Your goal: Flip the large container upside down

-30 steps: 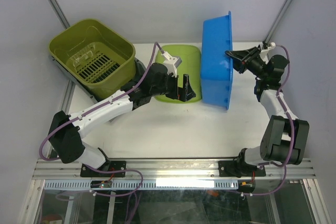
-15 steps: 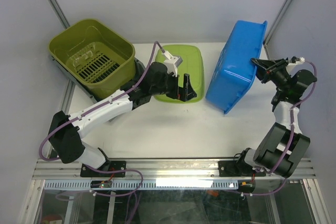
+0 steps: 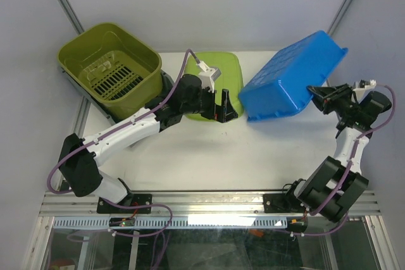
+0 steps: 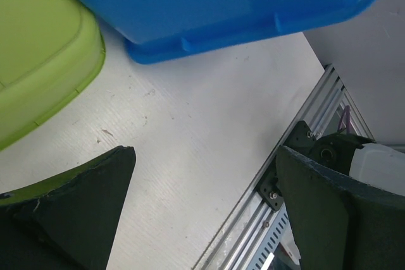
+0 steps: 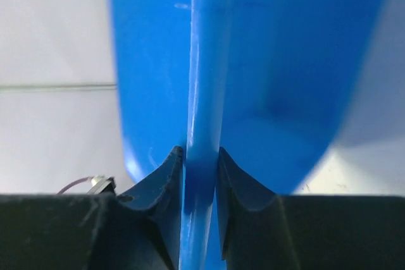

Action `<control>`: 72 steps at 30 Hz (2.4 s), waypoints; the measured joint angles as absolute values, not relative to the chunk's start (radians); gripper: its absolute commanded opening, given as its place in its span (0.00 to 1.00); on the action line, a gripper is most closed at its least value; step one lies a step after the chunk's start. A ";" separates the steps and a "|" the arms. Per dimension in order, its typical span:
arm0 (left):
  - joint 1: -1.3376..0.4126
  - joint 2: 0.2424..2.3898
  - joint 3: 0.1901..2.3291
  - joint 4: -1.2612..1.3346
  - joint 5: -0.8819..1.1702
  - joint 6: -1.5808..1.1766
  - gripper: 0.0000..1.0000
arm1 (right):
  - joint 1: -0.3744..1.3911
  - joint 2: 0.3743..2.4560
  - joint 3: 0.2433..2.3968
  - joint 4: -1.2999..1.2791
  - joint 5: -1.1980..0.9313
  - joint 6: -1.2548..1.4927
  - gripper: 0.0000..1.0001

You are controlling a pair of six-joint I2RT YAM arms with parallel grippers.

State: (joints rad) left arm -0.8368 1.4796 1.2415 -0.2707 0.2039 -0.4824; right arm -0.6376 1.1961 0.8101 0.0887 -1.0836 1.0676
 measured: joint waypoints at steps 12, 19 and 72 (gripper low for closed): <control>-0.837 1.493 1.242 -0.270 0.218 -0.482 0.99 | -0.640 1.241 0.744 -0.309 -0.944 0.729 0.60; -0.836 1.511 1.242 -0.270 0.238 -0.482 0.99 | -0.641 1.219 0.776 -0.440 -0.846 0.632 0.86; -0.836 1.543 1.361 -0.378 0.191 -0.478 0.99 | -0.074 1.588 0.912 0.178 -0.395 0.925 0.96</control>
